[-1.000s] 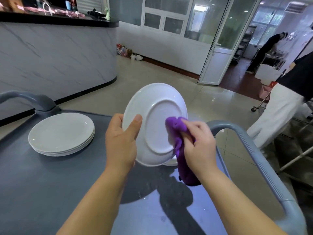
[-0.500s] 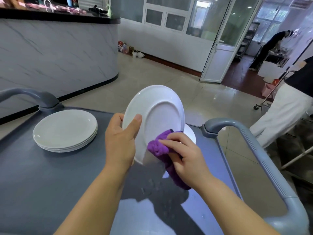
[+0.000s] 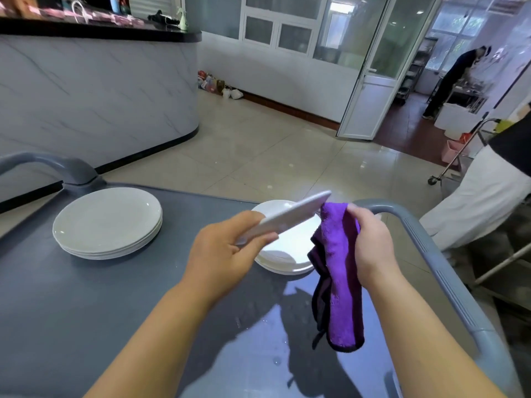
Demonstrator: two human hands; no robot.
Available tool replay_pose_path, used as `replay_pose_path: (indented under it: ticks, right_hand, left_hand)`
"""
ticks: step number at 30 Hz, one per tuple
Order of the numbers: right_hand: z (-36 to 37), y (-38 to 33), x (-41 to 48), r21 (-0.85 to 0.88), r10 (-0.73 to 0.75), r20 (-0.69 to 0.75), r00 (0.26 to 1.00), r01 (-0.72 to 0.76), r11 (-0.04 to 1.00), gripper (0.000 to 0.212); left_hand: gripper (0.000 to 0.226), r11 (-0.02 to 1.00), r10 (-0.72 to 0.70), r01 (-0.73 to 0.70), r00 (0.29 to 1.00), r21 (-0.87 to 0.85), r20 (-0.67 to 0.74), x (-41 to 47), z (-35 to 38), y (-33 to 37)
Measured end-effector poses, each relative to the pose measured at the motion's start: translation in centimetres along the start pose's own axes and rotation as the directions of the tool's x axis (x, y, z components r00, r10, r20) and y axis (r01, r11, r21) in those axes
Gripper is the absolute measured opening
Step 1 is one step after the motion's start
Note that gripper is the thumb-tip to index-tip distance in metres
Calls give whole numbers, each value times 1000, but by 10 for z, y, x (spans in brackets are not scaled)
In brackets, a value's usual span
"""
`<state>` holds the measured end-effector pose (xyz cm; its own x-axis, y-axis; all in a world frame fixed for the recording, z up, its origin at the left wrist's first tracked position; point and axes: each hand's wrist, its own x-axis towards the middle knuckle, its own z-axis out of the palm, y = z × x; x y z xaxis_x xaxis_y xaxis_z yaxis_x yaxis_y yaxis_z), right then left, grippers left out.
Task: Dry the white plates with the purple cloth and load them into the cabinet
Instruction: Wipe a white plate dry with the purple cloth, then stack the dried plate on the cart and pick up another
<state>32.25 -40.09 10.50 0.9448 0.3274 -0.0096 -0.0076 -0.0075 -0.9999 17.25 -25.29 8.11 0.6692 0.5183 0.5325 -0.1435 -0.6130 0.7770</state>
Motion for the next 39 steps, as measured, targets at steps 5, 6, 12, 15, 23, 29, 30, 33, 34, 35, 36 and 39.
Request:
replay_pose_path:
  ticks: [5,6,12,15,23,29,30,33,34,35,36,39]
  right_hand:
    - [-11,-5,1,75,189,210,959,-209,975,82]
    - [-14,-4,2,96,212,196,957,-234,968,65]
    - [-43,0,-1,128,269,41,962,-272,954,13]
    - [-57,3,-3,153,241,-11,970,-237,959,10]
    - [-77,1,-8,288,50,52,997,-63,956,28]
    - [-74,5,-5,225,27,287,958,-95,970,19]
    - [-72,9,-3,197,32,303,952,-95,976,17]
    - [-64,18,3,88,55,339,939,-90,992,23]
    - [-61,20,6,42,66,342,938,-85,995,22]
    - [-57,21,8,-10,76,343,936,-78,997,20]
    - [-54,22,11,-70,80,345,935,-60,996,20]
    - [-41,20,17,-288,43,355,934,65,955,30]
  left_hand:
    - [27,932,274,-297,952,209,135,-3,12,1]
    - [20,905,326,-353,934,239,145,-2,16,1]
    - [32,865,301,-408,887,291,351,-3,39,9]
    - [38,967,51,-115,961,227,270,-12,46,12]
    - [40,711,-699,672,707,-206,-107,-30,60,34]
    - [16,576,-751,656,660,-488,-1,-44,50,47]
    - [16,573,-754,646,656,-505,-17,-46,46,47]
    - [14,578,-761,603,641,-550,-99,-49,34,44]
    - [12,595,-757,590,639,-546,-136,-50,29,43]
    - [11,613,-754,584,634,-532,-172,-50,25,41]
    - [11,627,-750,581,630,-518,-202,-50,20,39]
    - [12,641,-749,576,614,-507,-250,-51,4,25]
